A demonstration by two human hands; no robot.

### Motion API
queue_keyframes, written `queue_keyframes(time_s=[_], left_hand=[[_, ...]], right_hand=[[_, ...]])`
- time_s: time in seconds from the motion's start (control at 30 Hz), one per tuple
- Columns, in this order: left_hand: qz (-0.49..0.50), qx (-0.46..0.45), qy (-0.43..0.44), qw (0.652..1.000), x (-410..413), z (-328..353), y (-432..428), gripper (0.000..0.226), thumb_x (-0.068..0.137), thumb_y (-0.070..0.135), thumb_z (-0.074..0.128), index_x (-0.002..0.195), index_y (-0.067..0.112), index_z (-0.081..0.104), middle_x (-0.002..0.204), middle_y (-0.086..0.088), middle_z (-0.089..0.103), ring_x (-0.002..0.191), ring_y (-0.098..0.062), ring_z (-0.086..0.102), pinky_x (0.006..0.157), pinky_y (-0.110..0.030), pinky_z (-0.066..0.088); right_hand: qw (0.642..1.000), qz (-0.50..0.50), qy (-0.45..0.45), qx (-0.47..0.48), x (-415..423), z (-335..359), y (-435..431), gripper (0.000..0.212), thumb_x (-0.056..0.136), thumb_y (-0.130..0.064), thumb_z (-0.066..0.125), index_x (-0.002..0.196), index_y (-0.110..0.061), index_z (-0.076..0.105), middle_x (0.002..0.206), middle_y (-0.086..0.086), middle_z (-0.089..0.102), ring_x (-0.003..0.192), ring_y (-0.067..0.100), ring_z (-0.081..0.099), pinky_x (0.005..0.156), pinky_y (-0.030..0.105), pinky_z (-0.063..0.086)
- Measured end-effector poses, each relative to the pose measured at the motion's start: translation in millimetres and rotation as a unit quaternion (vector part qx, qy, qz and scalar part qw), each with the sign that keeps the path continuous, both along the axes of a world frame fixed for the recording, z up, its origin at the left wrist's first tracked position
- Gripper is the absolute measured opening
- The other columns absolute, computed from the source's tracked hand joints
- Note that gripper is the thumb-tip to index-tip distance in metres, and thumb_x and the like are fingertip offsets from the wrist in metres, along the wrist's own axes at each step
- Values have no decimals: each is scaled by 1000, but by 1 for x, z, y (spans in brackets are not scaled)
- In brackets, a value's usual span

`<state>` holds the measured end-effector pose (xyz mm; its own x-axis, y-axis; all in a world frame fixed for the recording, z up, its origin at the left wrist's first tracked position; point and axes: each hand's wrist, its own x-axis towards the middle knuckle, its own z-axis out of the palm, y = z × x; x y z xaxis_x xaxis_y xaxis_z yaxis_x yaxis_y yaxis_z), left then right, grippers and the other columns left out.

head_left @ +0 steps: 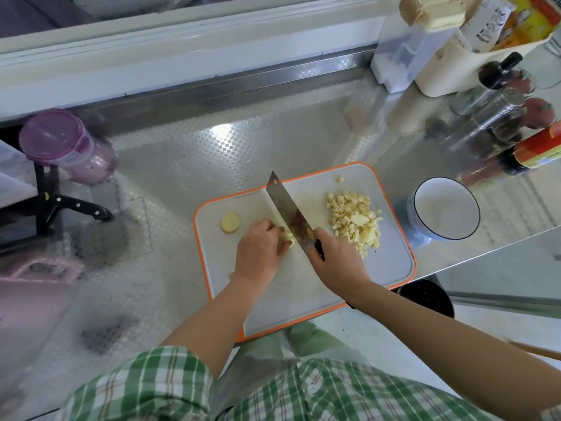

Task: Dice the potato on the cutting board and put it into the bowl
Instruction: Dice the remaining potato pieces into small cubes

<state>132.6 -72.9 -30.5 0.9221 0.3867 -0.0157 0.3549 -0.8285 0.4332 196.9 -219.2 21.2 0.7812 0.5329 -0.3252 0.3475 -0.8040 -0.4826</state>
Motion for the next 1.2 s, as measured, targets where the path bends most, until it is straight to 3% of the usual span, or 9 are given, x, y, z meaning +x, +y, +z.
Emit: queue_keyframes(time_s=[0.1, 0.23, 0.53, 0.8, 1.0, 1.2], left_hand=[[4, 8, -4, 1000, -1, 2, -3, 23, 76, 26, 77, 94, 14, 72, 85, -5, 62, 80, -26, 58, 59, -35, 50], [22, -2, 0, 1000, 1, 3, 0, 11, 77, 20, 75, 86, 14, 73, 80, -5, 63, 77, -27, 58, 57, -35, 48], [87, -14, 22, 996, 11, 9, 4, 8, 83, 23, 69, 81, 15, 71, 75, -5, 63, 77, -25, 58, 55, -28, 31], [93, -31, 30, 995, 10, 8, 4, 26, 85, 28, 68, 107, 15, 66, 95, -5, 63, 96, -25, 56, 67, -35, 45], [67, -48, 19, 996, 6, 6, 0, 16, 85, 18, 68, 100, 17, 74, 88, -5, 60, 88, -24, 54, 62, -30, 42], [47, -39, 23, 998, 5, 9, 0, 23, 79, 33, 74, 94, 16, 71, 88, -3, 59, 89, -22, 53, 65, -35, 48]], right_hand=[[1000, 0, -4, 6, 0, 0, 1, 16, 95, -20, 46, 81, -13, 40, 54, 4, 42, 48, 24, 39, 46, 29, 28], [1000, 4, -11, 3, -1, -1, 2, 17, 94, -21, 47, 80, -14, 39, 53, 3, 41, 50, 27, 42, 47, 29, 28], [1000, -1, -11, 12, 0, 1, 0, 17, 95, -21, 46, 81, -13, 40, 56, 7, 46, 51, 27, 43, 48, 34, 34], [1000, 3, -8, 6, 1, 1, 1, 20, 95, -21, 46, 79, -13, 38, 54, 5, 42, 48, 22, 37, 46, 30, 28], [1000, 1, -12, -9, -2, -3, 2, 19, 95, -23, 45, 79, -14, 39, 56, 6, 45, 51, 28, 43, 49, 30, 29], [1000, 2, -5, -11, -3, -4, 2, 18, 96, -23, 44, 81, -15, 39, 57, 6, 46, 52, 27, 46, 49, 30, 30]])
